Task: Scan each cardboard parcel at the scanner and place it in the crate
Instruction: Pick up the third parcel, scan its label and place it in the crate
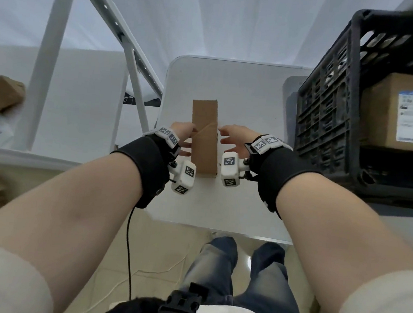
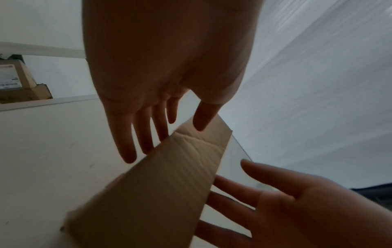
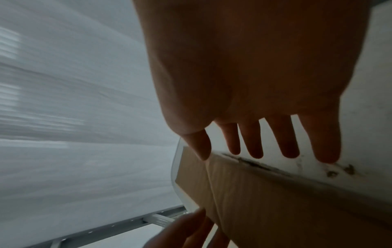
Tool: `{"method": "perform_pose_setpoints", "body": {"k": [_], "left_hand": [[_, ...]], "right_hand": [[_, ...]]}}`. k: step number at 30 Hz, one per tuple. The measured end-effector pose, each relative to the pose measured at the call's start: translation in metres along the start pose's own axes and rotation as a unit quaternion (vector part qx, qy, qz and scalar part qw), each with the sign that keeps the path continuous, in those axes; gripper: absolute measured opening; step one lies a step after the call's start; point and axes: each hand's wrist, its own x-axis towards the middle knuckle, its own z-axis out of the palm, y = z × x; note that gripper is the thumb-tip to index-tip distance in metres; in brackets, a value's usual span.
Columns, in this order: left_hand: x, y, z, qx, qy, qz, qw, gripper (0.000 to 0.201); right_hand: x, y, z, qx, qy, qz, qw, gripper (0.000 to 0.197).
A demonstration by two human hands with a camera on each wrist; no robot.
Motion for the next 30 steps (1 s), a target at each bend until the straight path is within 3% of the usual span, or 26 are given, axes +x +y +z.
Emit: {"method": "perform_pose_setpoints", "body": {"k": [3, 8, 11, 14, 19, 25, 30], "left_hand": [[-0.003, 0.001, 0.01, 0.001, -0.031, 0.008, 0.999, 0.012], [-0.018, 0.011, 0.021, -0.004, -0.044, 0.041, 0.998, 0.019], [-0.035, 0.024, 0.024, -0.035, -0.043, 0.065, 0.996, 0.019], [-0.058, 0.042, 0.026, -0.048, -0.041, 0.102, 0.993, 0.013], [-0.102, 0.073, 0.032, -0.081, -0.006, 0.185, 0.979, 0.036], [-0.175, 0.118, 0.055, -0.084, -0.024, 0.267, 0.96, 0.038], [-0.25, 0.133, 0.091, -0.09, -0.046, 0.326, 0.94, 0.034]], "right_hand": [[0.0, 0.0, -0.002, 0.0, 0.016, -0.002, 1.0, 0.022], [-0.017, -0.006, -0.019, -0.007, 0.045, -0.016, 0.999, 0.045], [-0.036, -0.017, -0.037, 0.033, 0.087, -0.027, 0.995, 0.029], [-0.057, -0.033, -0.05, 0.064, 0.103, -0.053, 0.991, 0.026], [-0.12, -0.058, -0.061, 0.11, 0.12, -0.136, 0.977, 0.025], [-0.218, -0.077, -0.091, 0.119, 0.153, -0.22, 0.956, 0.022], [-0.297, -0.063, -0.126, 0.113, 0.195, -0.269, 0.936, 0.021]]}}
